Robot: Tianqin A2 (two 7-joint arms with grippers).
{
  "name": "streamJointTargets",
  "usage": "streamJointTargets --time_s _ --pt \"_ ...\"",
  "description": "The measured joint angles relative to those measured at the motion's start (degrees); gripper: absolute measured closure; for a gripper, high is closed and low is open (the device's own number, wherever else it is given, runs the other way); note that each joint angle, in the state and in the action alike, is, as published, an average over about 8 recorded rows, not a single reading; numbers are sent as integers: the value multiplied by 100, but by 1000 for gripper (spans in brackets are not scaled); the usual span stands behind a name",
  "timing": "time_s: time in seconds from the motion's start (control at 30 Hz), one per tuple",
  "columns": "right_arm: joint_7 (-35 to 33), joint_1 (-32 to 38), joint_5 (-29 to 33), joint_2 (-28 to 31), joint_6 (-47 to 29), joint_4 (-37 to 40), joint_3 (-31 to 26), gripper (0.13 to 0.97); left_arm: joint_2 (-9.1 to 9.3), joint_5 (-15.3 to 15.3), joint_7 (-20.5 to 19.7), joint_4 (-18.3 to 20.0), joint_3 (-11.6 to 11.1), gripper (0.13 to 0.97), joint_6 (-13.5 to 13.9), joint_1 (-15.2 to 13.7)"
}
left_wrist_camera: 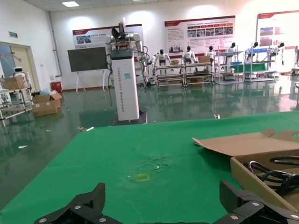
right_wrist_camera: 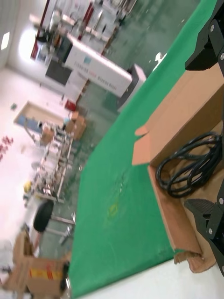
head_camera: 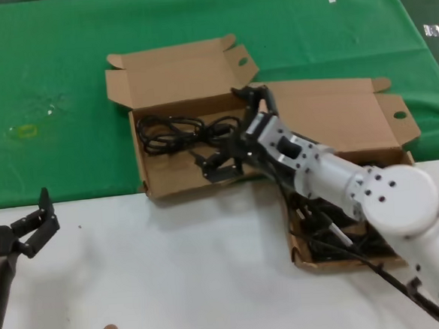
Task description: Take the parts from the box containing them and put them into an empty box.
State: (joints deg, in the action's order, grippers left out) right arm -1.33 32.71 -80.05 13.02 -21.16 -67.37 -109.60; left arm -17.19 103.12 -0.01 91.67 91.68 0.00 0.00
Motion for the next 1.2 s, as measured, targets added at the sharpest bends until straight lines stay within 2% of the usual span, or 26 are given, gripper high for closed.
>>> streamJointTargets --time_s 0.23,0.37,0.63,1.2 --pt "25 -621 -438 79 401 -461 340 129 0 0 0 0 0 209 0 0" --pt "40 -971 -683 124 626 -721 532 129 0 1 0 0 0 209 0 0" --pt "68 -1676 -1182 213 1083 -1244 918 129 0 1 0 0 0 139 0 0" --pt "122 -3001 -2117 382 1941 -2229 1645 129 0 1 0 0 0 132 0 0"
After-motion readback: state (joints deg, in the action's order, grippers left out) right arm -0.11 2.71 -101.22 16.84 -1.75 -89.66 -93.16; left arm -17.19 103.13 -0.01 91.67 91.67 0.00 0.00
